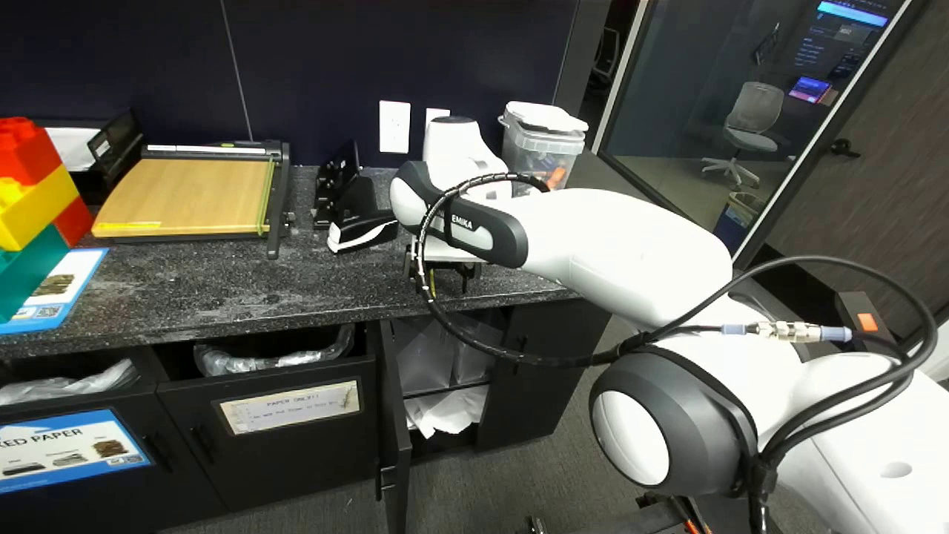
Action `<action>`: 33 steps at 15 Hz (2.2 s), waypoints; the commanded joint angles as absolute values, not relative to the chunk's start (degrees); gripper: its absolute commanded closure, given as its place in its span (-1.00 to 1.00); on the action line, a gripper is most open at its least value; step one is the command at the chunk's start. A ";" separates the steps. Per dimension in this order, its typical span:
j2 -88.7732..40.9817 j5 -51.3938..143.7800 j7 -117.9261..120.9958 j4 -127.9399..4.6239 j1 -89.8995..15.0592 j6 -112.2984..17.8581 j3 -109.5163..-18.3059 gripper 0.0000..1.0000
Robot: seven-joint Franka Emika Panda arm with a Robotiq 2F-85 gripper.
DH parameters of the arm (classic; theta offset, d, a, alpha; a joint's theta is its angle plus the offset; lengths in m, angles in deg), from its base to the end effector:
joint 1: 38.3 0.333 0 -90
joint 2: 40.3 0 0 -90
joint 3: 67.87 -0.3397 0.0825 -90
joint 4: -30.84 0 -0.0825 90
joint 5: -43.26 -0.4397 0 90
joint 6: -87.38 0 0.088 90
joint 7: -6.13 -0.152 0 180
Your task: Move the pencil to the right
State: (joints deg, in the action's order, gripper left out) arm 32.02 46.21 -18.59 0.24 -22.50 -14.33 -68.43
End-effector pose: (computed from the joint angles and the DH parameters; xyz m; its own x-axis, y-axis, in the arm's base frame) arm 0.8480 0.2371 0.1860 0.9900 -0.1412 -0.0022 -0.1410 -0.9889 0.0460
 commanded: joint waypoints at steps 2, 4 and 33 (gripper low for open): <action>33.90 46.27 -20.59 3.61 -21.71 -13.34 -68.12 -0.72; 34.09 46.31 -21.01 3.60 -21.63 -13.48 -68.06 -0.37; 30.80 48.19 -6.97 8.53 -36.54 -2.46 -61.67 0.96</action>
